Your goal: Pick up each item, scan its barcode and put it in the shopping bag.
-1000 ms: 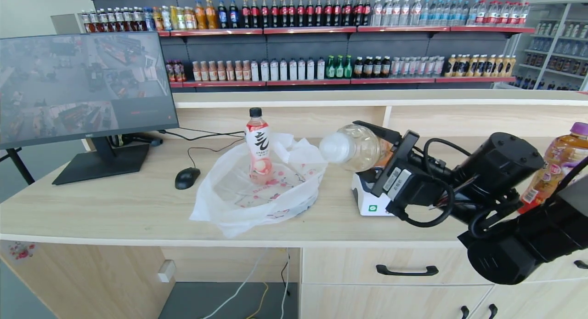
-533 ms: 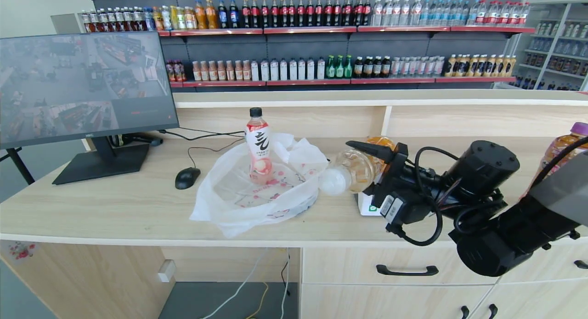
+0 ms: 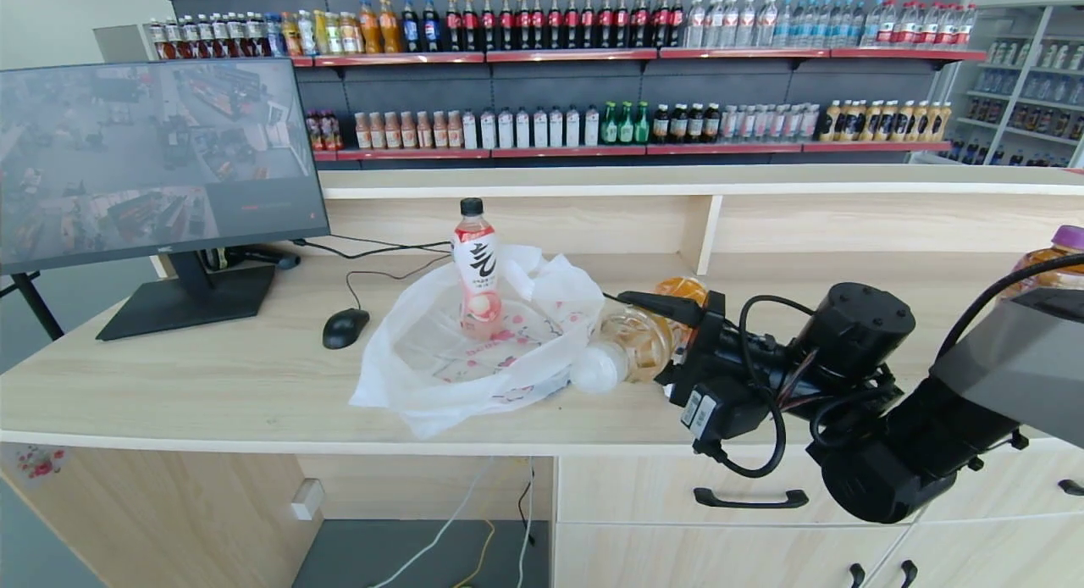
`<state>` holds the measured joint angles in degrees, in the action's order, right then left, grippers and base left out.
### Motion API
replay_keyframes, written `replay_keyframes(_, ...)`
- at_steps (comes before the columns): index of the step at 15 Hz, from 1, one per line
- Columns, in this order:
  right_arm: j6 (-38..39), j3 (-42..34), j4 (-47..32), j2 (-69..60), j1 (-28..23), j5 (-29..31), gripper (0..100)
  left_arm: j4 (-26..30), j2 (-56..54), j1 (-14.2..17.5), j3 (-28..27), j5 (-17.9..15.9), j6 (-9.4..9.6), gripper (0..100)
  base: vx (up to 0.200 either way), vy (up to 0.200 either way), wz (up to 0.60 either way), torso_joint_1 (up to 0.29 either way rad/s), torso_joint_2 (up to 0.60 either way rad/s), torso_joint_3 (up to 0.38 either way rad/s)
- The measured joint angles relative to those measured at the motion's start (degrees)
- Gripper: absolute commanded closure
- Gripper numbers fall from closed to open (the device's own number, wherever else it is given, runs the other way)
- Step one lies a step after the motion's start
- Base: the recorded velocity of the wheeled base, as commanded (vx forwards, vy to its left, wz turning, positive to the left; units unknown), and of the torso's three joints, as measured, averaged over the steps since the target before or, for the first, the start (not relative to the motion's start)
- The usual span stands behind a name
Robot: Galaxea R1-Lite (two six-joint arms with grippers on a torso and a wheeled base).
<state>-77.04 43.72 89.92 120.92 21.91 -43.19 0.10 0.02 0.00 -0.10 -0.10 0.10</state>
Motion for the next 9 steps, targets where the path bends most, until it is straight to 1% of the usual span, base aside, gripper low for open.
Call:
replay_keyframes(4,-0.02,-0.41,0.0,0.26,-0.74,-1.17,100,0.0,0.0,0.0,0.0,0.0,0.0,0,0.0,0.0,0.0,0.0,0.0,0.0)
replay_keyframes(9,0.0,-0.28,0.05,0.06,-3.15,-2.11,100,0.0,0.0,0.0,0.0,0.0,0.0,0,0.0,0.0,0.0,0.0,0.0,0.0)
